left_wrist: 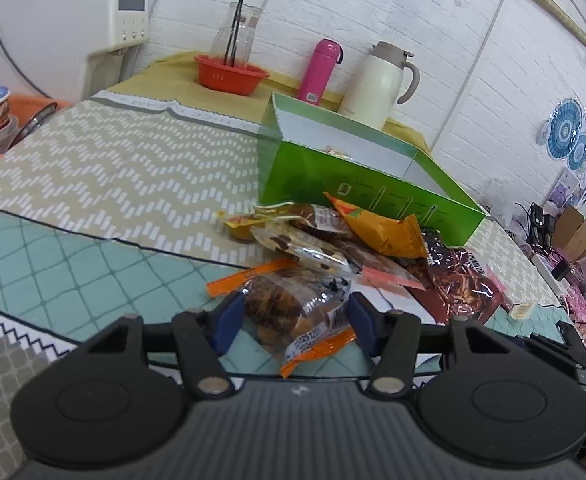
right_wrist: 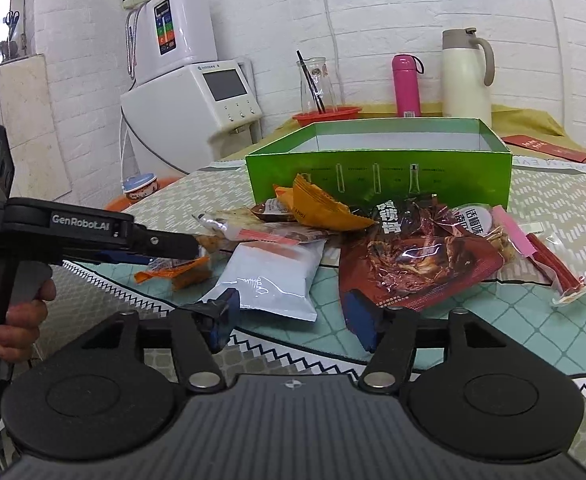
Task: Organize snacks
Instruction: 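Grasp the brown snack bag with the left tool while the right grasps red sausage sticks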
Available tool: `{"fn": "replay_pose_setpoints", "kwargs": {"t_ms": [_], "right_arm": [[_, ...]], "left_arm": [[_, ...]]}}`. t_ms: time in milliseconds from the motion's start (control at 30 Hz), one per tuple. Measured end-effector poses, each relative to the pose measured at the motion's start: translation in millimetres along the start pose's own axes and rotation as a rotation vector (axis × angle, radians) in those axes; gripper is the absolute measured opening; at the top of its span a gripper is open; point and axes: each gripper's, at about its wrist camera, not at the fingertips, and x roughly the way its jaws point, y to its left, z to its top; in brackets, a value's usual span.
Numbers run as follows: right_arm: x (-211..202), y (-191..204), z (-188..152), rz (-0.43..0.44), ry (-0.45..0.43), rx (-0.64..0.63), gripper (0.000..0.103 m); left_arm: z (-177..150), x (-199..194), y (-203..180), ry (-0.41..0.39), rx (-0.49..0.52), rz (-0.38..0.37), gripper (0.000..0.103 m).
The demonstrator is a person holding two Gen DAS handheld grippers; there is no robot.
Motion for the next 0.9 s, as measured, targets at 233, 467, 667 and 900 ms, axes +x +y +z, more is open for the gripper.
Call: {"fn": "replay_pose_setpoints", "kwargs": {"t_ms": [233,467,667,900], "right_arm": [[0.8,-5.7,-2.5,0.011,-0.008,0.036,0.103],[-5.2,-8.9,-3.6,0.004,-0.027,0.043,0.103],[-6.5,-11.0,-5.4,0.001,-0.029,0.056,0.103],[-7.3,-10.3,-5.2,0.003,-0.034,0.054,0.103]], "left_arm": [[-4.8,-13.0,-9.5,-0.019,-0.029,0.001,0.070],[-0.3,5.4,-6.6,-0.007,-0.052,0.043,0.071],[-3.2,1.8,-1.5,-0.014,0.002,0.010,0.059],[-8.9,-3.9,-6.7,-0.009,0.080,-0.013,0.050]]}}
